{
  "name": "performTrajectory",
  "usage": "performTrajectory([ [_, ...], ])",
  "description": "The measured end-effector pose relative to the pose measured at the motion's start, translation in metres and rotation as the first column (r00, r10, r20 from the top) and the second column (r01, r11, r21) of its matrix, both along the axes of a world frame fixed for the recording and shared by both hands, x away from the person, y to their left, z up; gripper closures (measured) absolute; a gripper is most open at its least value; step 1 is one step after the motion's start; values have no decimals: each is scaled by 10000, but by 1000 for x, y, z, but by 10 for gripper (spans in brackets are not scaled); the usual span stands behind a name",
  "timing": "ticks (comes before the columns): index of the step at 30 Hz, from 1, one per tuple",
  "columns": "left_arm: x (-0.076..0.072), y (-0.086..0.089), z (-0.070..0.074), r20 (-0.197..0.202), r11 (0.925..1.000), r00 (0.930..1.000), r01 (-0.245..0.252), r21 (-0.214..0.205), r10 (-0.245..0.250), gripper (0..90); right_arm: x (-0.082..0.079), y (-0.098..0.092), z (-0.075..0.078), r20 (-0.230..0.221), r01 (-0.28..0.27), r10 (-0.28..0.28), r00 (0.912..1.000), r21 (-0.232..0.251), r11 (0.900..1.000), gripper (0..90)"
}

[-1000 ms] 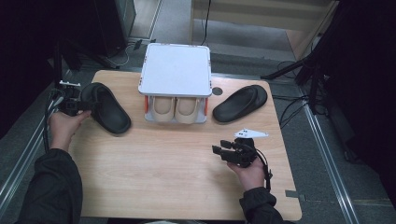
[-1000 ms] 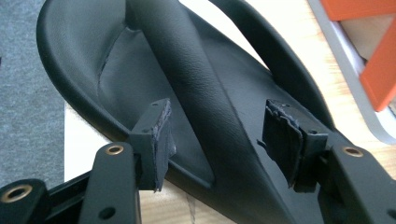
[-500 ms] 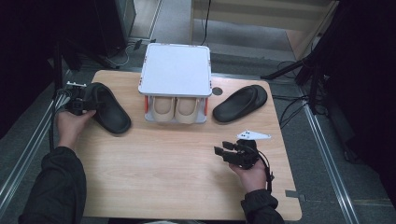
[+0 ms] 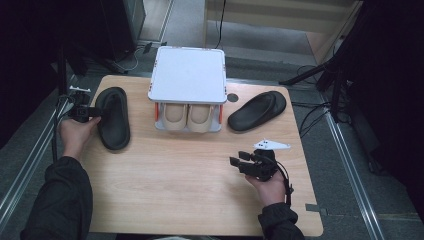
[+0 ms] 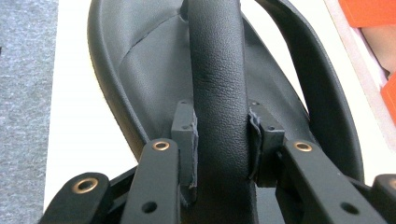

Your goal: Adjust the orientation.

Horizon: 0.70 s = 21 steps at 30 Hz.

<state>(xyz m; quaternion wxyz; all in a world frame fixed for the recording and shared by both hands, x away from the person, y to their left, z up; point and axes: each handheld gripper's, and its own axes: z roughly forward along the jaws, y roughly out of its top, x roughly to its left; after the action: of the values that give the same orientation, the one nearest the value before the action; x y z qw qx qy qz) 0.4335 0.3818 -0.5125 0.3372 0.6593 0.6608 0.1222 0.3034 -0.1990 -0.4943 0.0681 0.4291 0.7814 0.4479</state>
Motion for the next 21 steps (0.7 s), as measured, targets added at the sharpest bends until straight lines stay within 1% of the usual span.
performTrajectory([
  [4, 0, 0, 2, 4, 9998, 10000, -44, -180, 44, 695, 0, 0, 0, -10, 2, -2, 10000, 5, 10000, 524],
  [5, 0, 0, 3, 9, 9998, 10000, -28, -171, 28, 696, 0, 0, 0, 2, 5, -5, 10000, 5, 10000, 524],
  [9, 0, 0, 5, -32, 9990, 10000, -7, -454, 6, 696, 0, 0, 0, 1, 8, -8, 10000, 12, 10000, 524],
  [11, -1, 0, 8, -2, 9988, 10000, -29, -498, 29, 697, 0, 0, 0, 2, 10, -10, 10000, 22, 10000, 524],
  [13, -2, 0, 11, 60, 9984, 10000, 17, -574, -13, 698, 0, -1, 0, 27, 5, -5, 10000, 33, 10000, 524],
  [14, -2, 0, 13, 64, 9985, 9999, 145, -526, -141, 698, 0, -1, 0, 30, 15, -15, 10000, 34, 10000, 524],
  [18, -4, -4, 18, 164, 9970, 9995, 269, -727, -258, 698, 0, -2, 1, 36, 31, -32, 10000, 56, 10000, 524],
  [21, -8, -7, 24, 209, 9971, 9992, 352, -677, -338, 698, 1, -2, 1, 84, 35, -35, 10000, 80, 10000, 522],
])
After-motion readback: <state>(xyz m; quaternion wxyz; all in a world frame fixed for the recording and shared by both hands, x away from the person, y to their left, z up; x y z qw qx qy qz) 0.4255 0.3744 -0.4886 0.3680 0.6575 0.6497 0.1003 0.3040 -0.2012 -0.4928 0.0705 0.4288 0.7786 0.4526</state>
